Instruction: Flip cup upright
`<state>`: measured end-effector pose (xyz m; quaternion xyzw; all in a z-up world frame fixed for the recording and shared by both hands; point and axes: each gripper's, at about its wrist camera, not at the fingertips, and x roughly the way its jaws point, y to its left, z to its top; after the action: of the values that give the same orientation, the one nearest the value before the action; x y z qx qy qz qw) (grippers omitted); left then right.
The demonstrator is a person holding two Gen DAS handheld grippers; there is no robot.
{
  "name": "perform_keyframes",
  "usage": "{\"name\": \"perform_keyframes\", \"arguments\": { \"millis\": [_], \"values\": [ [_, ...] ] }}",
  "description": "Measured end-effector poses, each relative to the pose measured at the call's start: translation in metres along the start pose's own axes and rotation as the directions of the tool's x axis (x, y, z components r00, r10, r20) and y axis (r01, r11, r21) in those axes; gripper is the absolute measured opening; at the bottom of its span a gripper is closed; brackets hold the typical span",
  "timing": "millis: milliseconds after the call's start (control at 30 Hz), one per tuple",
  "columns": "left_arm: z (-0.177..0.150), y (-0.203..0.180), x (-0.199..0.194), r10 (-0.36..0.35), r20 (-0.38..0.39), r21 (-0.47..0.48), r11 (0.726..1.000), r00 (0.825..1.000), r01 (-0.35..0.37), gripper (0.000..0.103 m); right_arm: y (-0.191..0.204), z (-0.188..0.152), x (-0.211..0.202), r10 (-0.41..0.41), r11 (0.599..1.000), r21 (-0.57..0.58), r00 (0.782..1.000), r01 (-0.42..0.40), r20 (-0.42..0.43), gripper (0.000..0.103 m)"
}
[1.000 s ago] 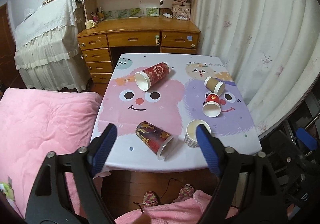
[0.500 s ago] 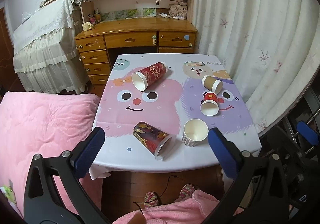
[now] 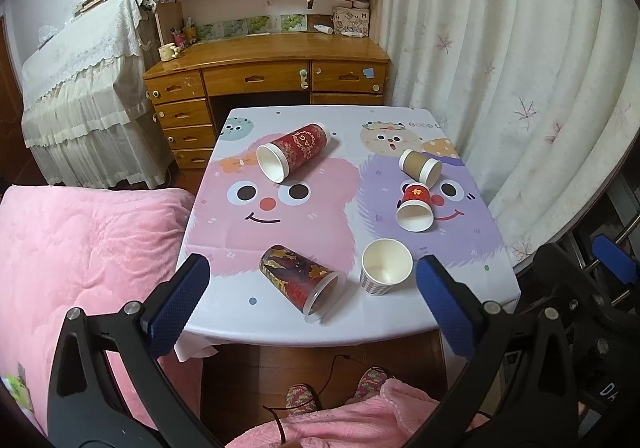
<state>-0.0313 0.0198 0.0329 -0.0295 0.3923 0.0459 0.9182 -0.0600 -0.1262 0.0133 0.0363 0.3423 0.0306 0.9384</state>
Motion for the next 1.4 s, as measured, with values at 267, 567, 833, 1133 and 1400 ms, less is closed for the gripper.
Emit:
{"name": "perform_keyframes", "arguments": {
  "millis": [267,567,833,1133,1400],
  "values": [
    [0.003,0.000,0.003,-0.005,-0.005,0.000,1.000,1.000,0.005,0.102,-0.002,0.003,0.004,0.002,1.000,0.003,1.000,-0.002,-0.009,0.103],
    [0.005,0.001,0.003,-0.007,-0.006,0.001,1.000,1.000,0.007,0.102,-0.005,0.002,0.008,0.003,1.000,0.004,1.000,-0.003,-0.019,0.103],
    [0.006,0.000,0.009,-0.004,-0.017,0.004,1.000,1.000,0.004,0.102,-0.005,-0.004,0.014,0.005,1.000,0.008,0.999,-0.005,-0.035,0.103],
    [0.003,0.000,0.011,-0.005,-0.022,0.003,1.000,1.000,0.005,0.102,-0.005,-0.012,0.015,0.006,1.000,0.016,0.999,-0.006,-0.052,0.103],
    [0.005,0.000,0.011,-0.004,-0.021,0.003,1.000,1.000,0.005,0.102,-0.006,-0.014,0.015,0.007,1.000,0.020,0.998,-0.006,-0.056,0.103]
  ]
}}
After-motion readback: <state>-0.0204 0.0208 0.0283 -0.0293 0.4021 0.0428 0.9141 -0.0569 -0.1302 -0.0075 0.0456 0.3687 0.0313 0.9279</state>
